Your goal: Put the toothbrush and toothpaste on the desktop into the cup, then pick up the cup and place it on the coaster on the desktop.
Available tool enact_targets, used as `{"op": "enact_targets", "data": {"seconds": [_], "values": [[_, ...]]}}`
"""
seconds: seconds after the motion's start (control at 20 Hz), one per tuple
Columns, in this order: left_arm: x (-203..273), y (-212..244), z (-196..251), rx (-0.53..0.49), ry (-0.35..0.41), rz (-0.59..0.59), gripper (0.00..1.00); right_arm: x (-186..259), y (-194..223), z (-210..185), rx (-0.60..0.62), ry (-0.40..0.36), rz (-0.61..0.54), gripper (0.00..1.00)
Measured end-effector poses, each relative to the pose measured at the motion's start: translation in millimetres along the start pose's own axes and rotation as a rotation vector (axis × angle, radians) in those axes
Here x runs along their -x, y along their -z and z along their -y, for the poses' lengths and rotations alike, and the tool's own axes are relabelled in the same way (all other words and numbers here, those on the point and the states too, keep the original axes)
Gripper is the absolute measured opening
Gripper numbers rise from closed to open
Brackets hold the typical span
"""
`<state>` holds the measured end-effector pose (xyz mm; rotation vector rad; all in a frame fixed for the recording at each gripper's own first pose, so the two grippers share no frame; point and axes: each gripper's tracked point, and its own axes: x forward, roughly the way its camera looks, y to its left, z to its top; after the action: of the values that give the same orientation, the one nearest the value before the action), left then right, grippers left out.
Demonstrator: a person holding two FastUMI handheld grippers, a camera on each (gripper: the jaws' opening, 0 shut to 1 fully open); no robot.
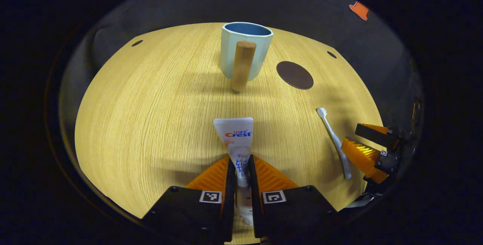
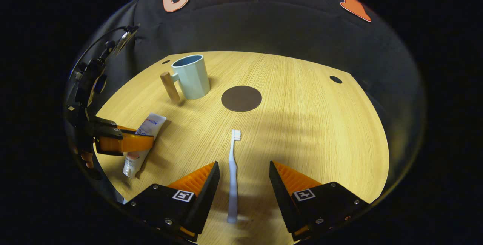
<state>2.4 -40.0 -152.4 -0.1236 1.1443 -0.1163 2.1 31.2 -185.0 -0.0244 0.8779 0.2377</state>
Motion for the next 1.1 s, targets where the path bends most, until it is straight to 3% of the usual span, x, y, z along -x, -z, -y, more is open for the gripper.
{"op": "enact_targets", "data": {"seconds": [0.4, 0.65, 0.7, 0.8, 0.9, 1.1], "values": [[3, -2, -4, 0.02, 0.014, 0.037, 0.25, -13, 8, -10, 0.03, -0.002, -0.046, 0.8], [9, -8, -9, 0.013, 0.01, 0.072, 0.25, -18, 7, -14, 0.038, -0.005, -0.053, 0.63], [9, -11, -10, 0.011, 0.007, 0.077, 0.25, -18, 7, -16, 0.047, -0.005, -0.047, 0.54], [10, -15, -9, 0.01, 0.007, 0.085, 0.25, -19, 5, -20, 0.074, -0.019, -0.031, 0.28], [14, -19, -7, 0.008, 0.009, 0.094, 0.25, -18, 4, -21, 0.08, -0.023, -0.029, 0.16], [23, -34, -7, -0.003, 0.007, 0.144, 0.25, -20, 1, -21, 0.079, -0.011, -0.004, 0.07]]}}
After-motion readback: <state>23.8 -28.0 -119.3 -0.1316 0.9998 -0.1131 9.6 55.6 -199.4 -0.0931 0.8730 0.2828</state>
